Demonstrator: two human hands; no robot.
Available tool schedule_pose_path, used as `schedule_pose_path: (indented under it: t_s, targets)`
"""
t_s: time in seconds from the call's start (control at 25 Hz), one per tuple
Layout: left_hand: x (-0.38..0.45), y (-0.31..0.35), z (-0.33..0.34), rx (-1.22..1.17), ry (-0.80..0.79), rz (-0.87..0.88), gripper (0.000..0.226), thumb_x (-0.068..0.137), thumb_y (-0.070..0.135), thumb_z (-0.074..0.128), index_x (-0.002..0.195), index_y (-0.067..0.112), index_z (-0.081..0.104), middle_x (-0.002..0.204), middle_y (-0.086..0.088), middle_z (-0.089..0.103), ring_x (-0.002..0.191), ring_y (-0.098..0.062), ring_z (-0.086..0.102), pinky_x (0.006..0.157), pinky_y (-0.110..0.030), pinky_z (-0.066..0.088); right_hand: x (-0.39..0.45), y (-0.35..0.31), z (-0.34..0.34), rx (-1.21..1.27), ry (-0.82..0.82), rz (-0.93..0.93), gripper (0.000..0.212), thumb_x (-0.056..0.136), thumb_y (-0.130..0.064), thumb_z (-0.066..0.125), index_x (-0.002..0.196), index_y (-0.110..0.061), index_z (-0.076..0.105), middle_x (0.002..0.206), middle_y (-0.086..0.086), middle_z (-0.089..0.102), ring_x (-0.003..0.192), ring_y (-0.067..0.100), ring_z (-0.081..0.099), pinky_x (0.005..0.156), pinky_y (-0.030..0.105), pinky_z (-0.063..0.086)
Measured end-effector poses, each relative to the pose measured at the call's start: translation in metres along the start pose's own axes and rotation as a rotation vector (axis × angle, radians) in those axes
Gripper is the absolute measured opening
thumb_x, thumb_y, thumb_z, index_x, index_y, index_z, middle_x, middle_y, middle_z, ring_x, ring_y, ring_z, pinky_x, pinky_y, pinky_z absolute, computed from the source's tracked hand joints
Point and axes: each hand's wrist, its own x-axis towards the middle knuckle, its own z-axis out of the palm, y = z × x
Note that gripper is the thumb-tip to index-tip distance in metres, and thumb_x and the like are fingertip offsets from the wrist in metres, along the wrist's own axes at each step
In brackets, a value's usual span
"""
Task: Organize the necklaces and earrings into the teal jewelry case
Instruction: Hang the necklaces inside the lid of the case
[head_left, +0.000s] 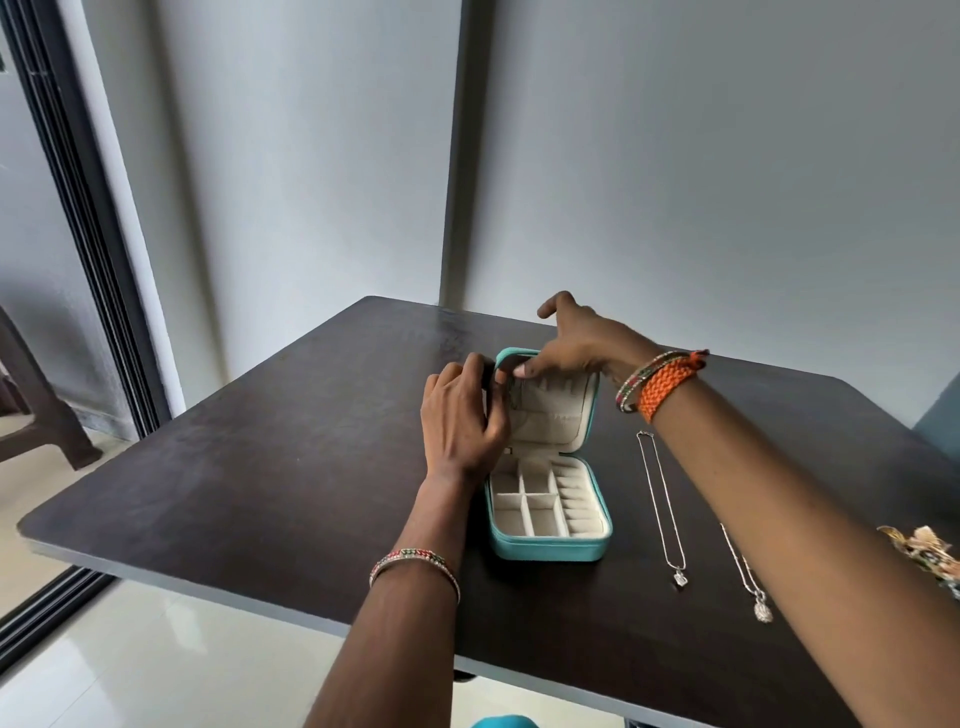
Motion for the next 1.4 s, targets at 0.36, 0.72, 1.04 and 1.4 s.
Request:
schedule_pose_path:
  t_s: [0.36,0.72,1.04,1.4]
  targets:
    - [0.000,0.010,-0.005,-0.102,-0.009,0.075,0.028,0.092,0.032,0.038,0.094,0.010,0.055,0.067,0.006,0.054,0.063,-0.023,0.055,0.053,-0.032,0.037,-0.017,0.030,0.007,0.347,0.068,-0.219,0.043,0.072,-0.026,0.081,0.108,-0.019,0.059,0.100,0.007,0.064,0.098,0.023,0.061,0.087,0.038,0.050]
    - [0.003,-0.002,0.006,-0.155,-0.075,-0.102,0.037,0.091,0.042,0.041,0.075,0.009,0.046,0.046,0.006,0.036,0.054,-0.024,0.042,0.050,-0.037,0.031,-0.025,0.051,0.051,0.160,0.655,-0.303,0.028,0.077,-0.019,0.071,0.104,-0.023,0.062,0.105,-0.002,0.061,0.106,0.021,0.054,0.086,0.031,0.031]
    - [-0.001,0.006,0.001,0.075,0.023,-0.091,0.046,0.088,0.049,0.027,0.087,0.010,0.051,0.051,0.010,0.040,0.060,-0.033,0.056,0.053,-0.030,0.022,-0.069,0.029,0.073,0.005,0.605,-0.135,0.024,0.086,-0.041,0.058,0.087,-0.020,0.070,0.083,0.004,0.072,0.081,0.031,0.066,0.061,0.029,0.042]
    - [-0.004,0.011,0.002,0.096,0.052,-0.023,0.042,0.090,0.047,0.029,0.092,0.012,0.052,0.057,0.007,0.047,0.060,-0.034,0.058,0.053,-0.029,0.026,-0.060,0.016,0.087,0.203,0.584,-0.035,0.018,0.082,-0.033,0.058,0.086,-0.017,0.065,0.086,0.006,0.071,0.086,0.034,0.064,0.065,0.032,0.044]
